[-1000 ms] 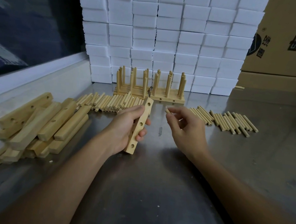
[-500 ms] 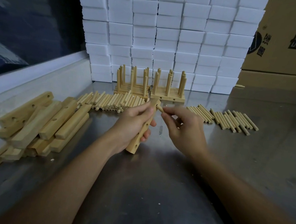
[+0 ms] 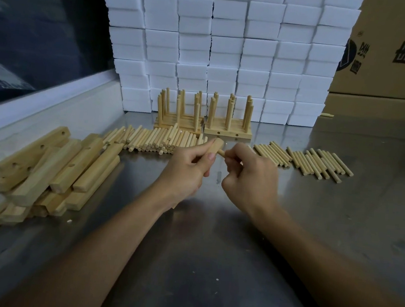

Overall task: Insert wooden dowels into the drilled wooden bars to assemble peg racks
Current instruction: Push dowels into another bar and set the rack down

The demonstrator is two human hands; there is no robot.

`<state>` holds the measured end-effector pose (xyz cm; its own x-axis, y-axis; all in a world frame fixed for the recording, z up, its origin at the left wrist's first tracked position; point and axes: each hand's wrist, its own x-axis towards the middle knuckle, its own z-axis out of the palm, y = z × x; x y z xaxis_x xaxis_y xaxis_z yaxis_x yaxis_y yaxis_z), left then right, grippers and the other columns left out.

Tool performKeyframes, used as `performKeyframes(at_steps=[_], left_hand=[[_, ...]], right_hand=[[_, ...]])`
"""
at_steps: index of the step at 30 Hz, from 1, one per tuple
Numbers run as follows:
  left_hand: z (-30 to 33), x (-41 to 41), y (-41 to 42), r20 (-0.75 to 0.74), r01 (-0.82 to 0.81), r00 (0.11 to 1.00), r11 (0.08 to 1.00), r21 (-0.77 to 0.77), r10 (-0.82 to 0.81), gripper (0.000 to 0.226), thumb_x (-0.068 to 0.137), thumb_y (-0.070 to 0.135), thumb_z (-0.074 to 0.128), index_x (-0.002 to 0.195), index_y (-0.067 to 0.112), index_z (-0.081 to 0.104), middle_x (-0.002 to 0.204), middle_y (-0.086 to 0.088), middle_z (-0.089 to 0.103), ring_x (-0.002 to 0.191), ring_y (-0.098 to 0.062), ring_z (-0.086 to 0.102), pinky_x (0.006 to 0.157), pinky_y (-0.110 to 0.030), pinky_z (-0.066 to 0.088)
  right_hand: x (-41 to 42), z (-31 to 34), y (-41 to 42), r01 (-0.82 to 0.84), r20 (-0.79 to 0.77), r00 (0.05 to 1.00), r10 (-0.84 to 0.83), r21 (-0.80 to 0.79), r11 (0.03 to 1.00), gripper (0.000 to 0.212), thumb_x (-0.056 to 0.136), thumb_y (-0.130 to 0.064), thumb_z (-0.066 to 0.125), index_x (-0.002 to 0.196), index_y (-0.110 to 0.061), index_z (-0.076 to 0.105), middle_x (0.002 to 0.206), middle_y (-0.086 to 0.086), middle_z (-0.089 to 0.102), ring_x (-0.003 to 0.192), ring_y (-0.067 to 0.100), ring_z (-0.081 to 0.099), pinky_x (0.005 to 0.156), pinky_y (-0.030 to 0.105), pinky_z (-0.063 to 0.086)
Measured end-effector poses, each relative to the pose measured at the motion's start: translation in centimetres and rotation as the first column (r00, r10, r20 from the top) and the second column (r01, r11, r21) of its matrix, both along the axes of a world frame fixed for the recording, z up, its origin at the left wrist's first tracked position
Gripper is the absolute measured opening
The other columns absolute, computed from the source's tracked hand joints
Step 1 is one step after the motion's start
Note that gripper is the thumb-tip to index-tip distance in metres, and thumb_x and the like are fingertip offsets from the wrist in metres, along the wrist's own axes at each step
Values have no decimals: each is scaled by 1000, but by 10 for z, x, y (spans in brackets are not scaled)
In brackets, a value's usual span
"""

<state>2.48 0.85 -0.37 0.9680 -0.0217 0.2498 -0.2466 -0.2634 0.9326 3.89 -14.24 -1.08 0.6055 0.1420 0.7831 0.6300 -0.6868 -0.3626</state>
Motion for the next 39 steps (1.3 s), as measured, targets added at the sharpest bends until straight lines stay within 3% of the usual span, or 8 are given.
performKeyframes(at_steps=[10, 15, 17, 19, 25, 29, 34, 39], left_hand=[[-1, 4, 6, 63, -14, 998, 984, 179, 2, 44, 103, 22, 49, 146, 28, 46, 60, 16, 49, 48, 0, 42, 48, -15, 35], [1, 2, 0, 35, -38, 999, 986, 160, 33, 44, 104, 27, 47, 148, 32, 45, 85, 0, 64, 57, 0, 47, 61, -31, 51], [3, 0, -5, 34, -50, 998, 992, 117, 46, 45, 104, 27, 46, 149, 30, 43, 98, -3, 68, 93, -13, 62, 68, -40, 54], [3, -1, -7, 47, -35, 998, 997, 76, 31, 45, 104, 27, 46, 149, 30, 43, 77, 1, 57, 56, -7, 51, 52, -27, 43], [0, -2, -2, 57, -11, 998, 994, 111, 5, 44, 104, 22, 46, 148, 27, 45, 72, 5, 54, 51, -3, 36, 52, -23, 43], [1, -3, -2, 109, -32, 994, 984, 176, 12, 44, 103, 23, 49, 147, 27, 45, 130, -9, 60, 119, -21, 54, 100, -44, 47], [-2, 0, -2, 179, -54, 984, 961, 270, 5, 43, 103, 25, 50, 146, 26, 46, 123, 3, 65, 107, -5, 55, 70, -2, 39], [-2, 2, 0, -35, 47, 999, 984, 174, -41, 50, 103, 28, 49, 150, 39, 36, 88, 3, 59, 51, -16, 61, 44, -25, 46]], right_hand=[[9, 7, -4, -22, -534, 645, 547, 703, 711, 21, 91, 6, 54, 80, -5, 68, 63, 6, 61, 41, 6, 40, 38, 18, 32], [7, -2, -12, -176, -147, 974, 172, -12, 984, 16, 97, -10, 57, 105, -10, 71, 69, -1, 64, 55, 9, 54, 54, 26, 47], [9, -2, -17, -52, 5, 998, 55, -205, 977, 26, 101, -23, 49, 111, -11, 70, 67, 2, 63, 53, 17, 53, 49, 34, 45], [8, -1, -17, 4, 32, 999, 3, -209, 978, 38, 102, -32, 38, 110, -13, 70, 64, 2, 61, 50, 19, 51, 44, 34, 42], [5, 0, -7, -78, -319, 942, 106, 98, 992, 22, 101, -16, 52, 102, -14, 74, 60, -10, 58, 51, 6, 46, 52, 27, 39], [5, 4, -9, -121, -537, 762, 362, 431, 894, 28, 104, -17, 48, 94, -10, 73, 43, -12, 39, 39, 3, 29, 42, 17, 27], [7, 9, -17, -83, -644, 515, 566, 620, 780, 31, 106, -20, 44, 99, -6, 71, 51, -3, 32, 44, 10, 23, 42, 23, 18], [10, 3, -19, -128, -586, 707, 396, 444, 887, 30, 103, -25, 51, 94, -10, 75, 51, -4, 45, 44, 4, 35, 44, 15, 32]])
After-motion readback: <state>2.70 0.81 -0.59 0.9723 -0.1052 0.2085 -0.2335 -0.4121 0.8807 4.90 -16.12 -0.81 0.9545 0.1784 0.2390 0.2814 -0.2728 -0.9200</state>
